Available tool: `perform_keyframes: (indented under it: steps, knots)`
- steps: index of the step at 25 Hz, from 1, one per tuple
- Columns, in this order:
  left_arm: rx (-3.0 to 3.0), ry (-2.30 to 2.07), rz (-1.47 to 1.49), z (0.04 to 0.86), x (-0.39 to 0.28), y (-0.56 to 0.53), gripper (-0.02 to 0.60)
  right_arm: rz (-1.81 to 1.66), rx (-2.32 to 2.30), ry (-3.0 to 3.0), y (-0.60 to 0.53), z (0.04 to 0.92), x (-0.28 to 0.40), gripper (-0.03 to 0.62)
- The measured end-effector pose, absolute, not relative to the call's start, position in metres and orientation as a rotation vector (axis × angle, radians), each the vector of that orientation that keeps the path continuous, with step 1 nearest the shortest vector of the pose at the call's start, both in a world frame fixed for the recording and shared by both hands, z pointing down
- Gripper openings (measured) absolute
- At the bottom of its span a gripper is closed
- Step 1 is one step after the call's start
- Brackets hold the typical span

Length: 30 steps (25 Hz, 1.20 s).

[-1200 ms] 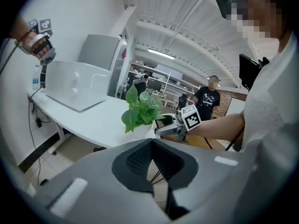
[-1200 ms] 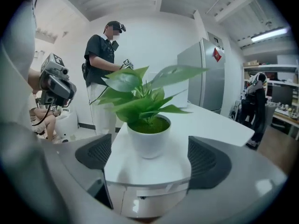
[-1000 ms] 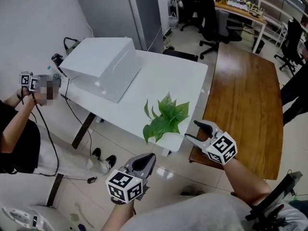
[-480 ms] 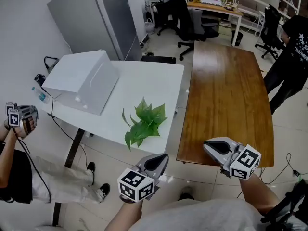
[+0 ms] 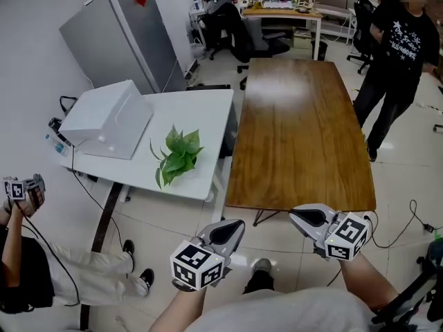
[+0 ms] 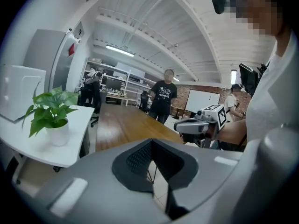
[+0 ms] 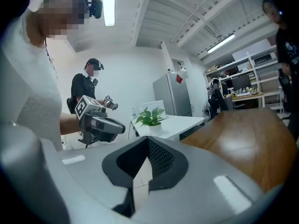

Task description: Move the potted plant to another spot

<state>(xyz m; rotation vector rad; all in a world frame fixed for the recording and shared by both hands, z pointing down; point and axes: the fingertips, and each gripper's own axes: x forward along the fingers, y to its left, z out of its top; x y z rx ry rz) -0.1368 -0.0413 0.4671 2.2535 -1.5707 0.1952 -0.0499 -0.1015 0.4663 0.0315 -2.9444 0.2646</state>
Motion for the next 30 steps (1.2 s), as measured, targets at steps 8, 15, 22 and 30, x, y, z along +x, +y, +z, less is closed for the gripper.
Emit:
perform_keyframes:
  steps: [8, 15, 22, 30]
  knots:
    - [2.322, -1.603, 0.253, 0.422, 0.011, 0.055, -0.006, 0.247, 0.075, -2.979, 0.0, 0.425, 0.093, 0.005]
    - [2.348, -1.607, 0.261, 0.382, 0.081, 0.102, -0.006, 0.211, 0.134, -2.94, 0.061, 0.387, 0.163, 0.003]
    - [2.396, -1.573, 0.319, 0.368, 0.119, 0.123, -0.006, 0.179, 0.186, -2.954, 0.08, 0.371, 0.193, 0.003]
    - [2.419, -1.557, 0.319, 0.363, 0.121, 0.129, -0.006, 0.13, 0.212, -2.958, 0.094, 0.361, 0.189, 0.003]
